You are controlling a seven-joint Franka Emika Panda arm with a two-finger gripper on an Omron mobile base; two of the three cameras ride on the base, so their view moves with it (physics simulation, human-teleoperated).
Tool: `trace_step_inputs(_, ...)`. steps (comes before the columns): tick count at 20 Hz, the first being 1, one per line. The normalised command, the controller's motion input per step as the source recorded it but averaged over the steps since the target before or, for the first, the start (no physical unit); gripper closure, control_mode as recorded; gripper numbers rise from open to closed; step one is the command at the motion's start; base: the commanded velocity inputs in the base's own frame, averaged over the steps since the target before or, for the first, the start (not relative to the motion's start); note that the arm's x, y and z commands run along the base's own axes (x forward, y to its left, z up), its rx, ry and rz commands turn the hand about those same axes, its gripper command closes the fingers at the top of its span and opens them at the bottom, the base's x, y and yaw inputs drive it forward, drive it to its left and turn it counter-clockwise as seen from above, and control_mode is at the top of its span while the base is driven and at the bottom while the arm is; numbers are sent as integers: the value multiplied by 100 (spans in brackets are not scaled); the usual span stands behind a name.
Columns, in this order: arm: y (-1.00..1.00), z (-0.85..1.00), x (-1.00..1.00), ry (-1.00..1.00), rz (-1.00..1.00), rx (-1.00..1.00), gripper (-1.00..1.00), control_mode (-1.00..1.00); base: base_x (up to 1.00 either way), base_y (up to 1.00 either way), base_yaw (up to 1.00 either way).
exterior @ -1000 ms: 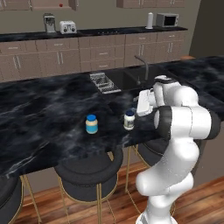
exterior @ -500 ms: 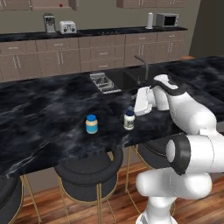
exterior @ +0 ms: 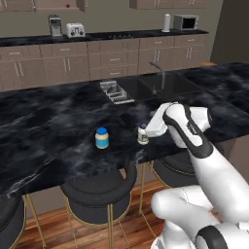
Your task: The dining table condiment station is running low on mayonnaise. Refill the condiment station by opening the cabinet and taking the mayonnaise from the cabinet and placing it on the dining table.
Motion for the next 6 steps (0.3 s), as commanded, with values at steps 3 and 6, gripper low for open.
trace_step_inputs(3,1,42,-99,1,-33,0,-100,-100,0,0,0)
trace_step_inputs(6,0,69,-82,8,-32,0,-100,-100,0,0,0)
